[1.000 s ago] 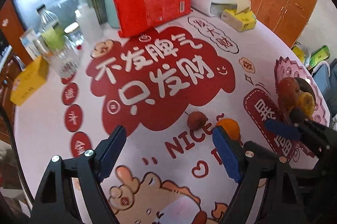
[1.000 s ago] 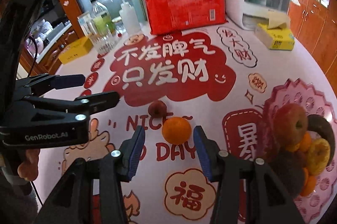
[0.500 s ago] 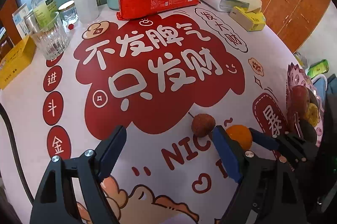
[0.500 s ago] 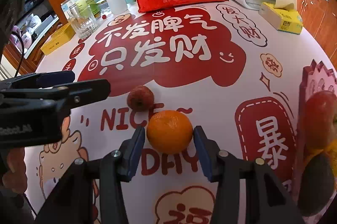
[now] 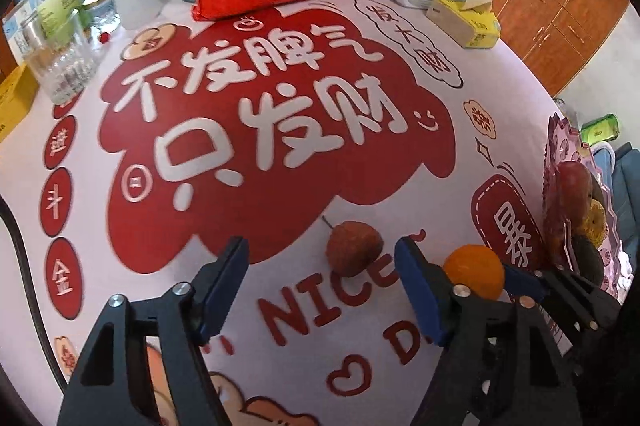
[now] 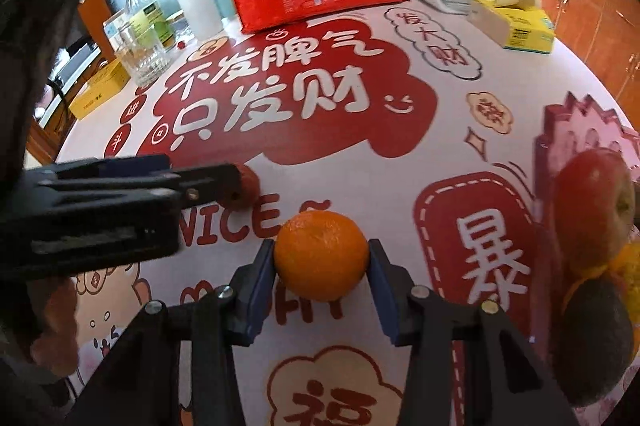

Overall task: Organize fruits
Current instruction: 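Close the right gripper on the mandarin while the left gripper closes on the lychee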

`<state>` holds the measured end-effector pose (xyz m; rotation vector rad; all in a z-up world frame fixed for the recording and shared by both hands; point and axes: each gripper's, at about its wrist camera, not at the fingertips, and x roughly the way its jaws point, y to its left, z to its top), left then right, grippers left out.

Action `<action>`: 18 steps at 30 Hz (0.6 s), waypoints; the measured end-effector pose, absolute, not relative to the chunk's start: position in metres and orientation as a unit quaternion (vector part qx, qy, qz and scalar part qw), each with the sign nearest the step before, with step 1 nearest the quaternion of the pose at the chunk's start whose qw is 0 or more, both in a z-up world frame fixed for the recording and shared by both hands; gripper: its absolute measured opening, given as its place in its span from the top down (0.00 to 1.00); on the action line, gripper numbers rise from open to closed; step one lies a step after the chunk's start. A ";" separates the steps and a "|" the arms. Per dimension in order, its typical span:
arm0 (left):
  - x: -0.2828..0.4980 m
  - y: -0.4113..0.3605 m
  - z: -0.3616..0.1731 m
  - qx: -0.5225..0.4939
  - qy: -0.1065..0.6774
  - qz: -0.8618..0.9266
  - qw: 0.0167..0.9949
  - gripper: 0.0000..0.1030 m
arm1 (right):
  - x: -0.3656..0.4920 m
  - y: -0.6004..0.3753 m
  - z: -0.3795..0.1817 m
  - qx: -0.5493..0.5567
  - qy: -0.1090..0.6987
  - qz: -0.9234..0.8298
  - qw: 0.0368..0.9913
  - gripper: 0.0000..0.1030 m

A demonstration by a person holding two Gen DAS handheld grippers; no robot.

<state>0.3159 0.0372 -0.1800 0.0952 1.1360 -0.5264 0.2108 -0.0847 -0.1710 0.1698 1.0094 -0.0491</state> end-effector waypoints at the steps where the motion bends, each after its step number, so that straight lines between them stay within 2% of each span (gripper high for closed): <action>1: 0.316 0.034 -0.182 0.044 0.533 -0.248 0.808 0.33 | 0.209 -0.086 -0.170 0.083 0.481 -0.025 0.873 0.56; 4: 0.316 0.024 -0.187 0.047 0.536 -0.253 0.804 0.44 | 0.207 -0.087 -0.167 0.082 0.477 -0.023 0.874 0.56; 8: 0.313 0.013 -0.193 0.054 0.539 -0.259 0.800 0.69 | 0.205 -0.086 -0.167 0.079 0.474 -0.022 0.877 0.56; 18: 0.298 0.029 -0.166 0.046 0.521 -0.246 0.816 0.71 | 0.198 -0.085 -0.157 0.081 0.465 -0.015 0.881 0.56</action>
